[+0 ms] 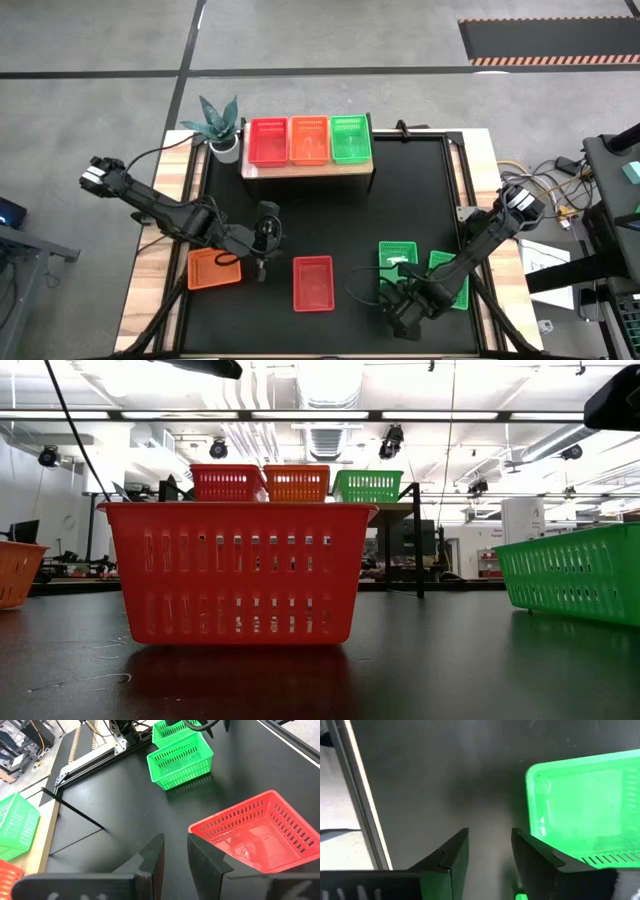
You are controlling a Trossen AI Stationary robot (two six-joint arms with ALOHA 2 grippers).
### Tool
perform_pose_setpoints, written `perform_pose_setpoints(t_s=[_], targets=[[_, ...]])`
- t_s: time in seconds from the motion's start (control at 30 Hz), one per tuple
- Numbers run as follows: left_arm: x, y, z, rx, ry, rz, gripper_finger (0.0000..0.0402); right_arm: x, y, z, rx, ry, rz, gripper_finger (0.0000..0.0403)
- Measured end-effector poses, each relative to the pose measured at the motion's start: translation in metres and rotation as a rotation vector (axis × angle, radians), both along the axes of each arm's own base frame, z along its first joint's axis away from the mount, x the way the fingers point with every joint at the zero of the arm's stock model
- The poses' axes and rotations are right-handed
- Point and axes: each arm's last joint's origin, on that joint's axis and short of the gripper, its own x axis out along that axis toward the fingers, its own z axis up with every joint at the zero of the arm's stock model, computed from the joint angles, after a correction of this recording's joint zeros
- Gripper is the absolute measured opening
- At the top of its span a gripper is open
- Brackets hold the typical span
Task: Stack baskets on shelf by color
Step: Stack the left green basket on top of the other green basket on the shelf
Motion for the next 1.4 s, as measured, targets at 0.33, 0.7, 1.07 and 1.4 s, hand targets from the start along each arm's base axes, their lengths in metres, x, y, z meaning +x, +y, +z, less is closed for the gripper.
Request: perform_pose_setpoints(t_s=[0.33, 0.7, 1.07, 1.4], targets=[[0.0, 0.0, 0.0, 0.0, 0.001, 0.0, 0.0068, -0.005, -0.007, -0.003, -0.119, 0.007, 0.044, 0.0128], [0.0, 0.0, 0.0, 0.003, 0.001, -0.002, 0.0068, -0.008, -0.012, -0.024, -0.15, -0.021, 0.097, 0.0121], [-0.004, 0.001, -0.004, 0.123, 0.043, -0.068, 0.0068, -0.007, -0.011, -0.046, -0.098, -0.11, 0.157, 0.0025], [-0.03, 0.013, 0.003, 0.204, -0.081, -0.112, 0.0068, 0.007, -0.009, -0.012, -0.165, -0.145, 0.251, 0.001]])
